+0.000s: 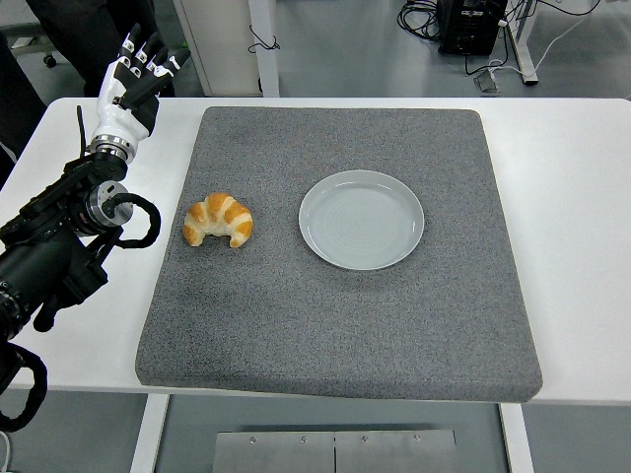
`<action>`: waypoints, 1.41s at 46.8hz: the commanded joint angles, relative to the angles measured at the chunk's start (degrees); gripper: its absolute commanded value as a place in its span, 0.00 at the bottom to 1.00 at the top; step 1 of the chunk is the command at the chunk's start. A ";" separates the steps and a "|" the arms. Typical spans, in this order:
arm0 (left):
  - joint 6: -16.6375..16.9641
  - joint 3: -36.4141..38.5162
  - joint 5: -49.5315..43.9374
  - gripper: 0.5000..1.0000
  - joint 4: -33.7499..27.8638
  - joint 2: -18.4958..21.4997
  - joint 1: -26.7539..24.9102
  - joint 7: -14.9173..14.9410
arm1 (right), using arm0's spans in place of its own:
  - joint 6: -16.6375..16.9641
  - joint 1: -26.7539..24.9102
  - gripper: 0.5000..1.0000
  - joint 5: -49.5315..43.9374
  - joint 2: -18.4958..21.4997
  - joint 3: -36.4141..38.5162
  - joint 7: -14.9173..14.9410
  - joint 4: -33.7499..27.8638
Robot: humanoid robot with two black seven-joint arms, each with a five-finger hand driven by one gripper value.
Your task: Place the bread on the plate
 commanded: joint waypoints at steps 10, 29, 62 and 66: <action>0.19 1.94 0.27 0.94 -0.09 0.36 -0.02 0.38 | 0.01 0.00 1.00 0.00 0.00 0.00 0.00 0.00; 0.36 2.56 1.23 0.94 -0.09 1.67 -0.99 0.46 | 0.01 0.00 1.00 0.00 0.00 0.00 0.00 0.00; 0.36 2.64 26.10 0.93 -8.87 13.45 -4.94 10.66 | 0.01 0.00 1.00 0.00 0.00 0.00 0.00 0.00; 0.36 3.78 27.86 0.93 -9.84 14.33 -5.64 11.19 | 0.01 0.00 1.00 0.00 0.00 0.00 0.00 0.00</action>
